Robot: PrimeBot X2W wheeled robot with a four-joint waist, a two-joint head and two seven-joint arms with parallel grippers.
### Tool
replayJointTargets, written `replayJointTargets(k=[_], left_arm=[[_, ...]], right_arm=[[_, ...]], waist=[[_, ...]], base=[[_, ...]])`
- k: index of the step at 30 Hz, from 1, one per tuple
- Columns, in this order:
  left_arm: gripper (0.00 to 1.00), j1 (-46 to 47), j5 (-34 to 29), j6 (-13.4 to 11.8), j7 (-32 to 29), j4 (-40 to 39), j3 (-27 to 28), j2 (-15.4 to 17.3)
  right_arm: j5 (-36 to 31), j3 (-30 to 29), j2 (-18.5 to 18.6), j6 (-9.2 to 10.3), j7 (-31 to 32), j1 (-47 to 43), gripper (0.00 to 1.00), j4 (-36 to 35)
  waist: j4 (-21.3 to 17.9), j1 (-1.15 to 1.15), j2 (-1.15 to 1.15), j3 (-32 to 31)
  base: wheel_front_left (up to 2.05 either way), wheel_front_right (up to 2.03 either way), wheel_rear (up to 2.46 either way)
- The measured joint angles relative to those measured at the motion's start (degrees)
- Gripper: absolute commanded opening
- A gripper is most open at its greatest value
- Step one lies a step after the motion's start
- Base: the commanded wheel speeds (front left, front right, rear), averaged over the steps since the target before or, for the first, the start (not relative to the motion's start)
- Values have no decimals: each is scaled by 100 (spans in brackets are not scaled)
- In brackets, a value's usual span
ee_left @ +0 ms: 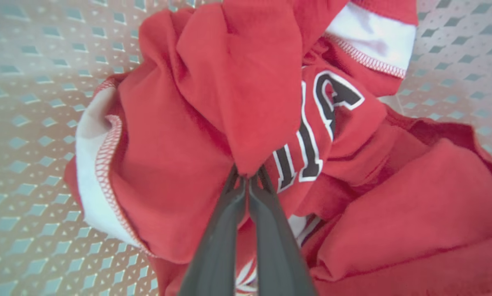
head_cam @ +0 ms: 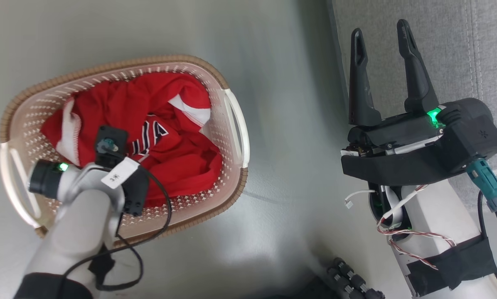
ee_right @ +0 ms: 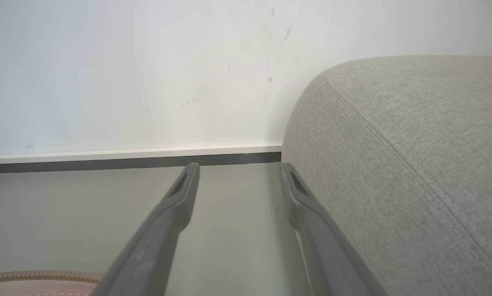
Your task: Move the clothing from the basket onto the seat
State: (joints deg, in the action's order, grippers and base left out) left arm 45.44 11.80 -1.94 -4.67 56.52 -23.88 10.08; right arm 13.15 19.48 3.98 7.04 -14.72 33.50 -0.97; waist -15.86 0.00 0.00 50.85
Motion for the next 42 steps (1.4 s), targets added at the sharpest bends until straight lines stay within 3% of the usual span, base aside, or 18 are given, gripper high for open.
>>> replayJointTargets(k=[11,28,42], left_arm=[[0,-230,335,153,591,140,141,-539],[0,-603,844,548,1699,26,354,-680],[0,-912,1036,654,1896,-846,655,-699]], right_arm=[[-109,-145,129,-100,0,-41,100,312],[-104,-258,293,-234,1,-544,100,878],[-96,-256,358,-352,1,-957,100,1181]], waist=[[310,0,0,-530],[877,-1,0,-1743],[1229,-1,-1,-2742]], base=[[0,0,0],[0,0,0],[0,0,0]])
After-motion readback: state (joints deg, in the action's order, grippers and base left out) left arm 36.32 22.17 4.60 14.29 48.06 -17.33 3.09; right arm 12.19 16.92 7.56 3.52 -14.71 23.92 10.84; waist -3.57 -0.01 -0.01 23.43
